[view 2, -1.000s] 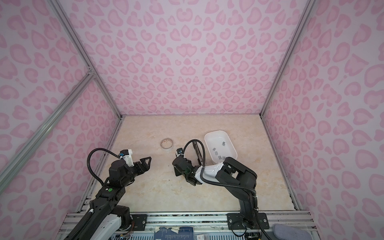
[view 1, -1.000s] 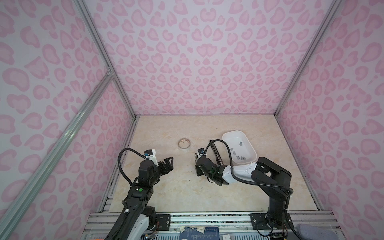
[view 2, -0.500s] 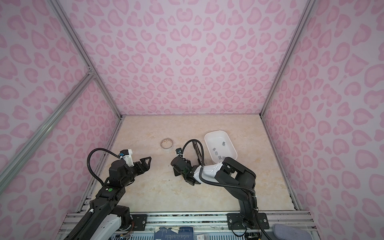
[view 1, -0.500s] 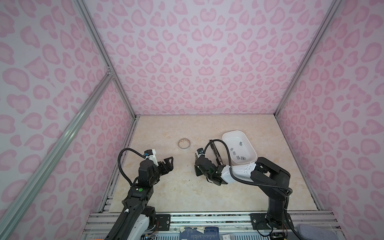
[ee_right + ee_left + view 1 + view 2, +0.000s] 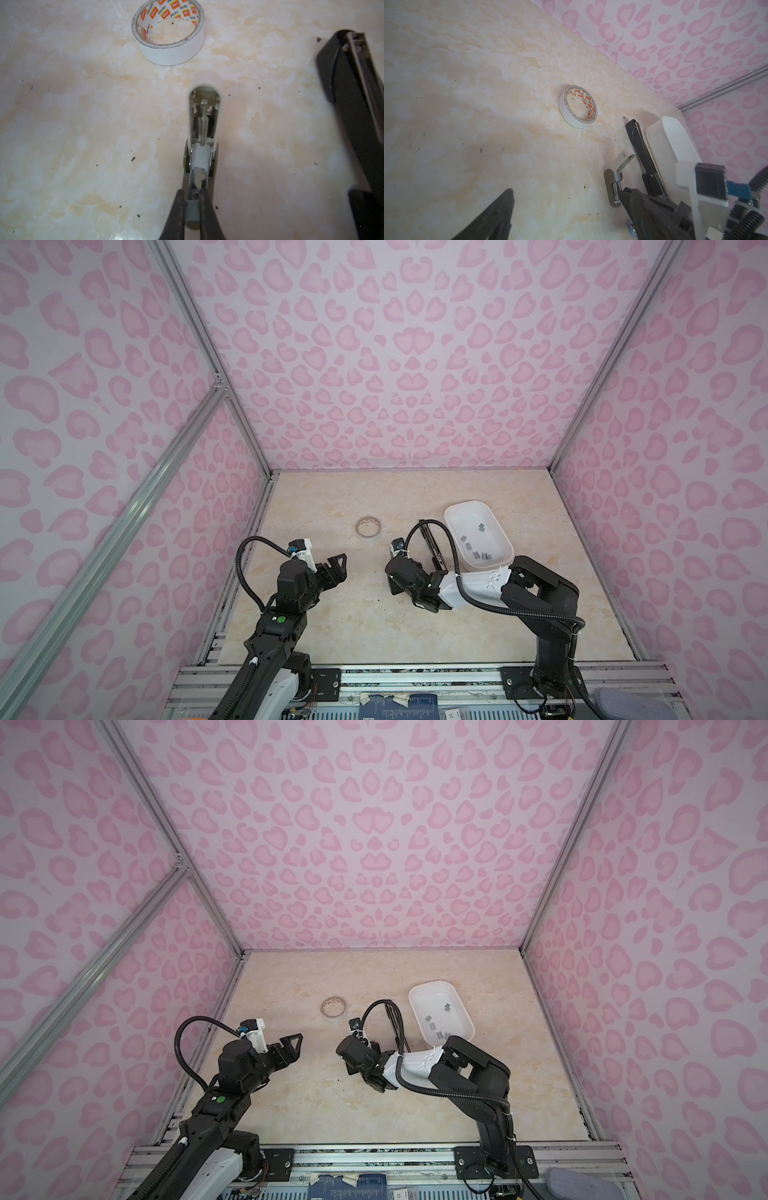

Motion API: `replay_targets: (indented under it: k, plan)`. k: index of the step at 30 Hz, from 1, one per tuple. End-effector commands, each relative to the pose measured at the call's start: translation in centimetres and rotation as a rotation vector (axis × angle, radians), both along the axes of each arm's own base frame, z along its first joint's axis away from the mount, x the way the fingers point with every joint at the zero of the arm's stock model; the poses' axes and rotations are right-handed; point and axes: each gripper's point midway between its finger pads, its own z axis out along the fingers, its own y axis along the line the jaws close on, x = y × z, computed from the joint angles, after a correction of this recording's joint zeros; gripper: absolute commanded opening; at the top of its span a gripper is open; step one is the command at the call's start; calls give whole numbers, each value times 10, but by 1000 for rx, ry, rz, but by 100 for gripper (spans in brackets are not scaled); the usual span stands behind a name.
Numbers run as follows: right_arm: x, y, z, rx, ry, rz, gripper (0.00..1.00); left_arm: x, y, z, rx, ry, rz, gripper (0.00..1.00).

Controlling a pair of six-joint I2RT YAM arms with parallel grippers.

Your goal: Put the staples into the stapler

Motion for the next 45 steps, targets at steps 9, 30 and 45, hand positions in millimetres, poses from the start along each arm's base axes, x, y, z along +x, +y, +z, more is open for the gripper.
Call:
replay_targets:
  k: [9,30,45]
  plan:
    - [2,-5,1,-26,-10,-28,4,5,0,10,-1,-48,3,89]
    - [4,-7,-3,-56,-15,-36,4,5,-1,10,-2,-48,-1,89]
    - [5,-7,3,-62,-33,-34,5,5,0,10,-2,-49,1,89]
